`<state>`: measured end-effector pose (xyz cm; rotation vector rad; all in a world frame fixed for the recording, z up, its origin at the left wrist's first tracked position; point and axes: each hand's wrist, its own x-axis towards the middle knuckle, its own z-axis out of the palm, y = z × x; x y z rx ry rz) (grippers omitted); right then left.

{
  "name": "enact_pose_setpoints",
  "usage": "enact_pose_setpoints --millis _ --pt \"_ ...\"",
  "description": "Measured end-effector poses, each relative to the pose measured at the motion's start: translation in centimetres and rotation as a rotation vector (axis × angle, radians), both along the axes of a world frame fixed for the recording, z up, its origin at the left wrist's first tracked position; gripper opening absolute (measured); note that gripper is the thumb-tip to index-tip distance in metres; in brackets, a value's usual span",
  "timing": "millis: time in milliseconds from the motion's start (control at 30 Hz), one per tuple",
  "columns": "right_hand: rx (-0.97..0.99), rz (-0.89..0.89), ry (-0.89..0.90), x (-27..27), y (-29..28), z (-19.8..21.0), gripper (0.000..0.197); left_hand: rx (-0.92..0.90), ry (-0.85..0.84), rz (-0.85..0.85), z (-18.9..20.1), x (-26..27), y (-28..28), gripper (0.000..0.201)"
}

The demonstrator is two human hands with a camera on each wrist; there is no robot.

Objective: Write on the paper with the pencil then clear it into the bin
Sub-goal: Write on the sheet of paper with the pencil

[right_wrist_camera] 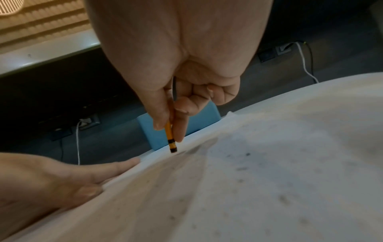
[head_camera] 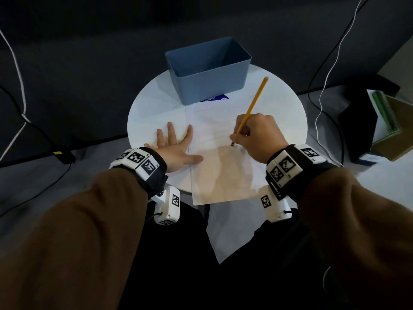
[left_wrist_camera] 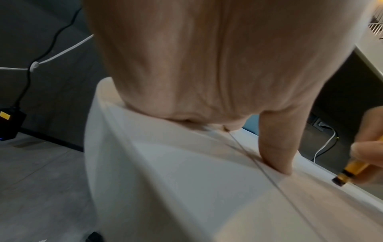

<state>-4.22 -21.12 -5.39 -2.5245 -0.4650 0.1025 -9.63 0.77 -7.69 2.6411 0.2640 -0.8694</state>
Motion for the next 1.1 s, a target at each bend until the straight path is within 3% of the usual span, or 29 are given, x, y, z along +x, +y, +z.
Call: enact_pose_setpoints --millis 300,533,767,867,1100 --pt "-0.111 -0.121 -0.001 0.3 -4.7 0.8 0.017 0.025 0.018 -0.009 0.0 0.3 -0.1 0.090" --pt "-0.062 0.003 0.023 -1.3 -3.2 -0.1 0.020 0.025 0.018 -0.012 0.1 0.2 -0.1 0.090" --pt "-0.147 -0.157 -0.004 -0.2 -5.4 0.5 0.019 0.025 0.022 -0.014 0.2 0.2 -0.1 0.089" --pt "-0.045 -0.161 -0.008 -0.2 -4.8 0.8 0.021 0.034 0.016 -0.017 0.2 0.2 -0.1 0.090" --pt "0.470 -0.343 0.132 0.7 -4.5 1.2 0.014 -0.008 -0.008 -0.007 0.2 -0.1 -0.1 0.091"
